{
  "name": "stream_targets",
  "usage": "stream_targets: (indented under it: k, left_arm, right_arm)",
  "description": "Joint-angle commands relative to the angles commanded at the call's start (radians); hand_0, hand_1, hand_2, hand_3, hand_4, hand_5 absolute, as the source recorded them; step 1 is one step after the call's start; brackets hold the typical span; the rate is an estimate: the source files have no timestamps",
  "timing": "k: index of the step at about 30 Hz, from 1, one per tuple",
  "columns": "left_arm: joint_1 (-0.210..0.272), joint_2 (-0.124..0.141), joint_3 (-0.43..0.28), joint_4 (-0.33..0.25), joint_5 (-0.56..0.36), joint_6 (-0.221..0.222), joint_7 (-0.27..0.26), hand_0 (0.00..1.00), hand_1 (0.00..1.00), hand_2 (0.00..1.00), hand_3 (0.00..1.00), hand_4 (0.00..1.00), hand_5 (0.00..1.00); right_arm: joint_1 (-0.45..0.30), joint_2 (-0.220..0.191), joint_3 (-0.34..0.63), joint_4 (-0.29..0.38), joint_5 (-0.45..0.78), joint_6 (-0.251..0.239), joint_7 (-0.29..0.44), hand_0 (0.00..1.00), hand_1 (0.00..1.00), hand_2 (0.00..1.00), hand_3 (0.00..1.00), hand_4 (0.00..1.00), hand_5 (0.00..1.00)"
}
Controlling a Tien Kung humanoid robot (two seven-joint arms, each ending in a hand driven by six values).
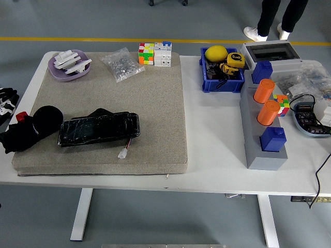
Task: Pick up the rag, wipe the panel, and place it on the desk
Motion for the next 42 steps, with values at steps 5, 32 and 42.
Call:
stream_targets:
  k: [5, 32, 42]
  left_arm:
    - [-0.026, 0.026, 0.007, 0.006, 0.130, 0.018, 0.003, 0.736, 0.768, 0.677, 0.592, 0.854, 0.311]
    - [-0.218, 0.062, 0.129, 0.292, 0.839, 0.067, 0.142, 0.957, 0.943, 0.920, 0.869, 0.874, 0.308]
    - [-0.218, 0.053, 0.142, 0.321, 0.809, 0.089, 0.116, 0.326, 0.428, 0.590, 0.544, 0.546, 0.041]
  right_arm:
    - [0.002, 0.003, -0.003, 0.000, 0.007, 0.003, 0.002, 0.746, 0.664, 0.679, 0.610, 0.997, 0.473]
    - [0.018, -0.002, -0.053, 0.000, 0.064, 0.000, 0.007, 0.747, 0.664, 0.679, 0.608, 0.998, 0.473]
    - [0.020, 0.001, -0.056, 0.000, 0.072, -0.003, 0.015, 0.747, 0.661, 0.677, 0.608, 0.997, 0.473]
